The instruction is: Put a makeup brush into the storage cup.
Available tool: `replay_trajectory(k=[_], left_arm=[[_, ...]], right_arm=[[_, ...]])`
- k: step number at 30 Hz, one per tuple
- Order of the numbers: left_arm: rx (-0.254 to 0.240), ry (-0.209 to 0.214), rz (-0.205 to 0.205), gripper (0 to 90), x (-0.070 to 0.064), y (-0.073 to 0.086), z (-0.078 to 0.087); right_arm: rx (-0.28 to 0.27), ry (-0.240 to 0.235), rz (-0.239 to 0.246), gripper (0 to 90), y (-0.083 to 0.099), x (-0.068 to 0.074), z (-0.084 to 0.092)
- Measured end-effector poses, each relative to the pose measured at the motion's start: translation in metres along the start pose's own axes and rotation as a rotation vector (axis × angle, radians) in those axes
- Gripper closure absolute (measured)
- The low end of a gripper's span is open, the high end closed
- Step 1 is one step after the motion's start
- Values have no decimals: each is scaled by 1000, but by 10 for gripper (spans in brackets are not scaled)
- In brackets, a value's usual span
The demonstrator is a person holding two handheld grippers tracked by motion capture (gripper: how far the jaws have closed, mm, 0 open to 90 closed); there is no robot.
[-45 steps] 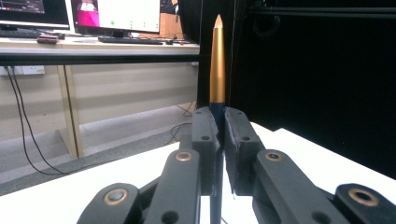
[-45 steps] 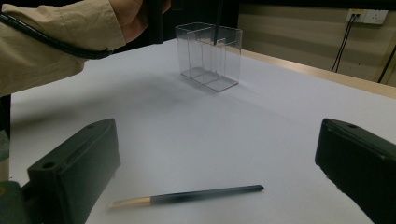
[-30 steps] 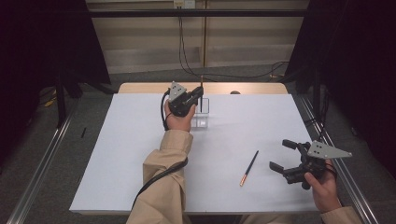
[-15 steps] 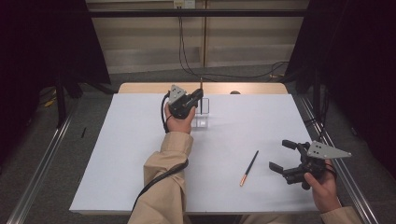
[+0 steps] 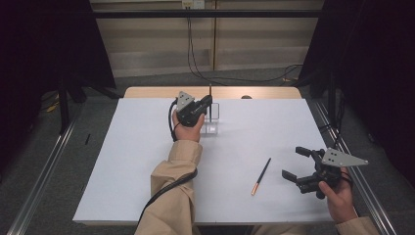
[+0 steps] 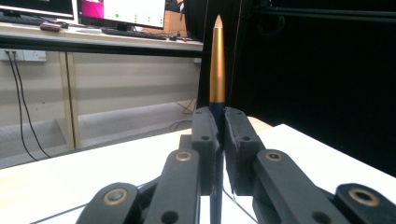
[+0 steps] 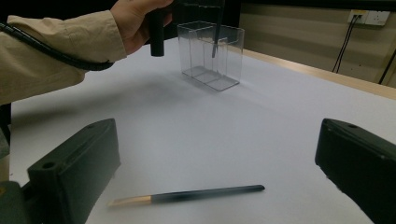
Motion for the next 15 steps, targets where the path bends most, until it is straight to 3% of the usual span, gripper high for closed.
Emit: replay_trajectory(k=[15], left_arm=[[2, -1, 19, 831, 1, 6, 1]], right_arm=[[-2, -2, 4, 0, 0, 0, 0]])
Point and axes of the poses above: each handheld gripper's, and its own axes: z roughly backward along the jaws, y roughly out of its underside, x roughly to its left, the point moved 6 cm from there along -z, roughly forward along the jaws, and after that the axes turned 1 degree about y, right-handed, at the moved point
